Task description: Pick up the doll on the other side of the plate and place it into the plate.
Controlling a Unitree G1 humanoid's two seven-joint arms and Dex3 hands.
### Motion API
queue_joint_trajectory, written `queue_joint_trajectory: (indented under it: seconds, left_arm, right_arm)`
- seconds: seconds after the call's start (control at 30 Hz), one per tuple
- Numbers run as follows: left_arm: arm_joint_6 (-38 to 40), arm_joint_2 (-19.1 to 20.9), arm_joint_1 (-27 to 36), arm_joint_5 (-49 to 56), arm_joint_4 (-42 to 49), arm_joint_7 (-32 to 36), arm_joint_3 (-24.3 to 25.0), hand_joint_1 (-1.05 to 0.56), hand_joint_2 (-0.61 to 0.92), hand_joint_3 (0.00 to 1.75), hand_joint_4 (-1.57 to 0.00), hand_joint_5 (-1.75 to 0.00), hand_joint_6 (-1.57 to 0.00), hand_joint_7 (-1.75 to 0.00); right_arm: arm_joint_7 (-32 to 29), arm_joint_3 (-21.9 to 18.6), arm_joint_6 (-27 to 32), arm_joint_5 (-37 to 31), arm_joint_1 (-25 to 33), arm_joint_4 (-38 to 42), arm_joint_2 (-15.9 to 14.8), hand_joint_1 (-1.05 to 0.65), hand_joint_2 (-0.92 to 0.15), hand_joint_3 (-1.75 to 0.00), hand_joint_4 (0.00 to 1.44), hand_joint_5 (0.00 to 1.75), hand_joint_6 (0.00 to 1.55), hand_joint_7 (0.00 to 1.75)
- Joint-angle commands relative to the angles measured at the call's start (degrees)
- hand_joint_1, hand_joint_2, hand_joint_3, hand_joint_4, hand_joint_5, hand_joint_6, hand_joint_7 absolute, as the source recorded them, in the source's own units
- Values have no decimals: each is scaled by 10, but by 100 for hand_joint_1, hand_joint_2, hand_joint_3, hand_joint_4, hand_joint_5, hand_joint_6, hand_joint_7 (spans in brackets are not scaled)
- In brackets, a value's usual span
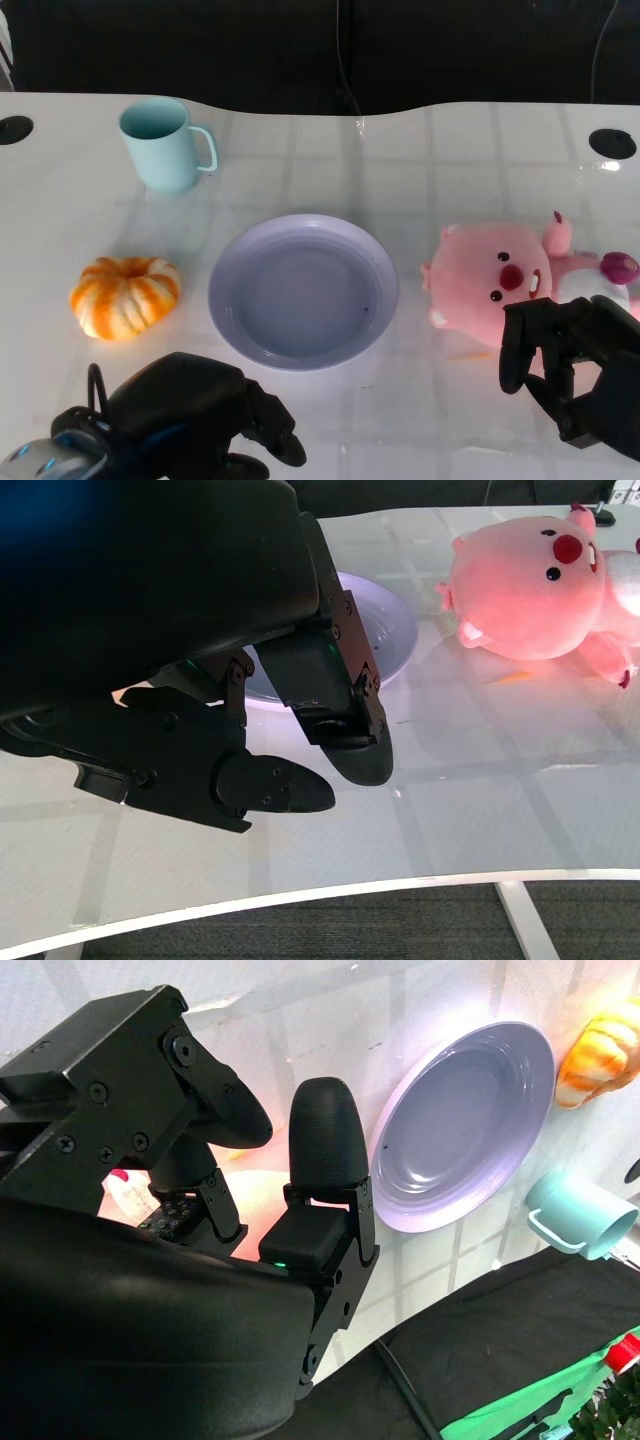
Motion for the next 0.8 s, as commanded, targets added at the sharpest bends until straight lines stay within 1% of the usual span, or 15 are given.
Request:
queue_joint_trajectory:
  seconds: [0.03, 0.23, 0.8]
  left_arm:
    - [3, 10, -5, 0, -5, -5, 7, -25, 92, 26, -75, -128, -109, 0]
    - [3, 10, -5, 1, -4, -5, 6, -25, 92, 25, -74, -130, -109, 0]
    - [10, 9, -7, -2, -5, -10, 6, -26, 92, 28, -75, -122, -108, 0]
  right_arm:
    - [0, -1, -4, 0, -4, -3, -11, -2, -39, -135, 82, 175, 78, 149]
    - [1, -3, -1, 3, -4, -2, -10, -1, -40, -135, 81, 175, 78, 148]
    - [1, -3, 2, 5, -4, -2, -8, 0, -39, -135, 82, 175, 79, 148]
